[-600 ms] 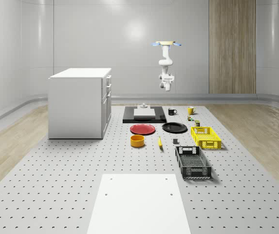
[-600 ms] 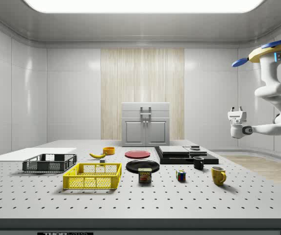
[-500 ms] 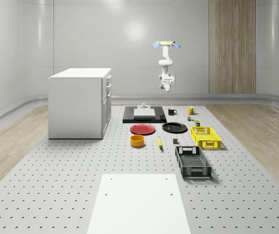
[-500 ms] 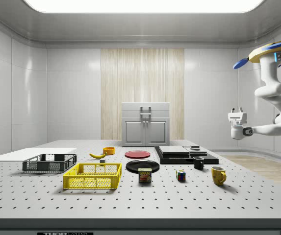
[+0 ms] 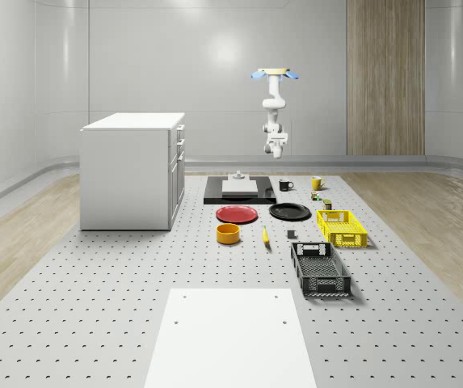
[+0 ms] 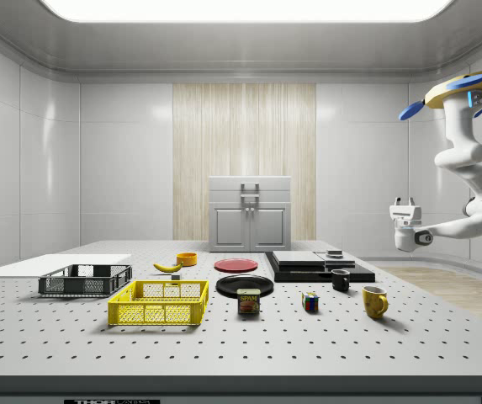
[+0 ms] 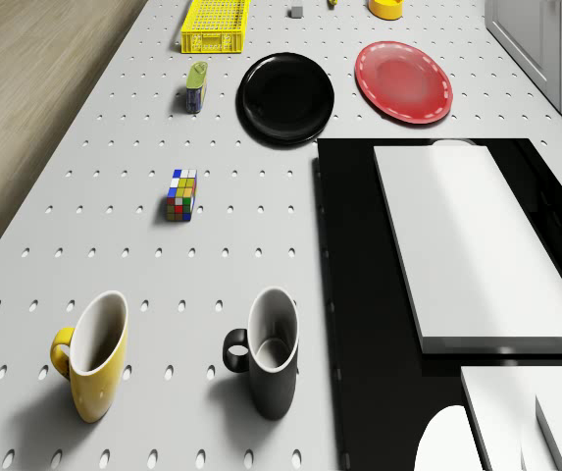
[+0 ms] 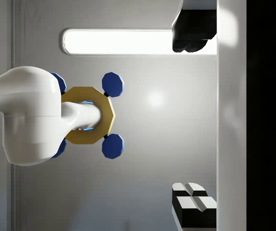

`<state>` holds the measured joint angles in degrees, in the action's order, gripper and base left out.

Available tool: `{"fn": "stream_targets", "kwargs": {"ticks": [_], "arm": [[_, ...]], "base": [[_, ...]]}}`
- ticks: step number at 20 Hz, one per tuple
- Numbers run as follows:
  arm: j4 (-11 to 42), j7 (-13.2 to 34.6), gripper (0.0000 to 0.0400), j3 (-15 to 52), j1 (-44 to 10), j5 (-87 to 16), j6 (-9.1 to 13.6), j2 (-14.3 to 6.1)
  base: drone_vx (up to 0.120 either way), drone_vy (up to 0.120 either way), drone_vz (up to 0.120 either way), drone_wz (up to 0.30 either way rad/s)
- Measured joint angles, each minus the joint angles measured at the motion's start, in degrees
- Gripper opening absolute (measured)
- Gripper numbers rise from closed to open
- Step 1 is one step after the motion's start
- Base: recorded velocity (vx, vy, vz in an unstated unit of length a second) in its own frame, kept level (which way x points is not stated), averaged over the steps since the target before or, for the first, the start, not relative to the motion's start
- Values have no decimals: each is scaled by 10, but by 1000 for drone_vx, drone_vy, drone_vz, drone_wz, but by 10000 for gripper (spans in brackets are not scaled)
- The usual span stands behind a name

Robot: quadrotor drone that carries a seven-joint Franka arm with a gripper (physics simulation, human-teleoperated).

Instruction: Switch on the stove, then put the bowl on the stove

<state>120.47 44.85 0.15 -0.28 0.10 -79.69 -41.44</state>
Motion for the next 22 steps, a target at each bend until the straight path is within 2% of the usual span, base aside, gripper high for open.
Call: {"fn": "stream_targets", "kwargs": {"ticks": [8,20,22], "arm": [[-31,0,400,1,-1,0,16,11],[-34,-1,400,1,-2,0,14,10],[-33,-1,400,1,-2,0,14,10]], "base": [[120,-120,0,0],[120,-120,0,0],[40,-120,0,0]]}}
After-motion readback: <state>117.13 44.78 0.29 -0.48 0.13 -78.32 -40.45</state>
